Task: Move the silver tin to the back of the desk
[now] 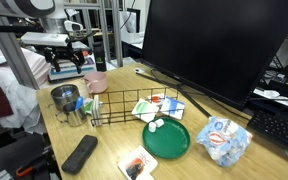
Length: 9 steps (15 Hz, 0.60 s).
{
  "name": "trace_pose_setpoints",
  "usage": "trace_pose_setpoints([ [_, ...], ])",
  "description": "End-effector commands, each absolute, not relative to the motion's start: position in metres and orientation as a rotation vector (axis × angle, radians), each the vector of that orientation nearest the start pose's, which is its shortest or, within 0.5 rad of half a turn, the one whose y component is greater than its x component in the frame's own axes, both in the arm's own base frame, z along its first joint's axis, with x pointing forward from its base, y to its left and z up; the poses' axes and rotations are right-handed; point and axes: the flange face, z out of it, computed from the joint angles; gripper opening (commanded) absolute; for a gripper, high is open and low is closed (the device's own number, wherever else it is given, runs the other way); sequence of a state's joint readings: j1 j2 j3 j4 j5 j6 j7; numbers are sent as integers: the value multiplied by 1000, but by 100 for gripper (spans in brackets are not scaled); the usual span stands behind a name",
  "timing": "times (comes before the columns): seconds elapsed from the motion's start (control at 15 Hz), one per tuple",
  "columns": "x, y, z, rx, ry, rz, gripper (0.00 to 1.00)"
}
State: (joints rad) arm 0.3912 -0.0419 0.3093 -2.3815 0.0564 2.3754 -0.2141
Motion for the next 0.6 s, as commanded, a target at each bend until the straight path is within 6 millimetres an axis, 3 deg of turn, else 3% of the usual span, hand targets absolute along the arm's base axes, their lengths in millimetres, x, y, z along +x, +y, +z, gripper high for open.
trace_pose_setpoints([
  [0.0, 377, 328, 327, -2727, -1403, -24, 100],
  [0.27, 364, 344, 307, -2647, -1542, 14, 100],
  [0.53, 363, 346, 290, -2662, -1585, 22, 100],
])
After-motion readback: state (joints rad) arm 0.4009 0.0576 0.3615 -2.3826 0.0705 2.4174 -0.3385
